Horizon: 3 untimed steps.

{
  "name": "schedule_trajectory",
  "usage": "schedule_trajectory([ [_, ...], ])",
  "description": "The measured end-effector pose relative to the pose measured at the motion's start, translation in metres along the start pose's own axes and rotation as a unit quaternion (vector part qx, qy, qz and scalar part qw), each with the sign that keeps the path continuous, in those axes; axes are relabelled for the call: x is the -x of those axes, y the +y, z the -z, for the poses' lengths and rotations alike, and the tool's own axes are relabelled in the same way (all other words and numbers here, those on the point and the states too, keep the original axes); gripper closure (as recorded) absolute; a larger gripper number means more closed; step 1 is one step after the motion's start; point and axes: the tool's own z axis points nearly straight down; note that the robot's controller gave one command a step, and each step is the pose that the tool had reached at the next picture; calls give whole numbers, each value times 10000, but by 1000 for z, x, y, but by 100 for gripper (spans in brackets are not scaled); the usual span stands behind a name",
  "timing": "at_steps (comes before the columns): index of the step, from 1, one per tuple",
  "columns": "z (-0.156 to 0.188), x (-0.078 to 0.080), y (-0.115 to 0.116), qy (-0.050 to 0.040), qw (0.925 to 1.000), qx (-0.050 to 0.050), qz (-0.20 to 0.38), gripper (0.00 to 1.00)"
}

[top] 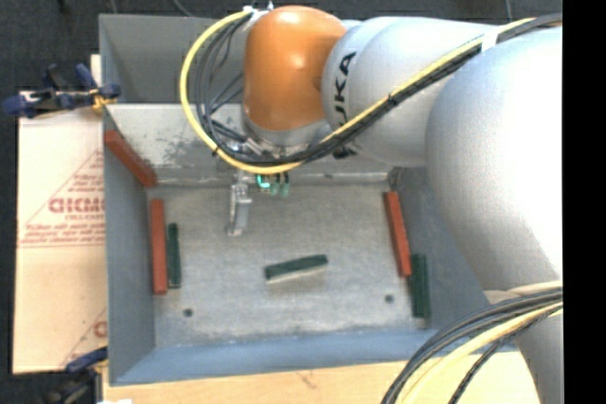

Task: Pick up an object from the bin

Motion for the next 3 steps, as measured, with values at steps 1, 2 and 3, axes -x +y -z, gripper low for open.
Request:
schedule_trajectory([
  [1,-49,-32,-50,-11,9900,-19,1407,0],
  [2,-81,-75,-126,-12,9882,-16,1531,0],
  [3,-79,-73,-122,-44,9881,-4,1535,100],
])
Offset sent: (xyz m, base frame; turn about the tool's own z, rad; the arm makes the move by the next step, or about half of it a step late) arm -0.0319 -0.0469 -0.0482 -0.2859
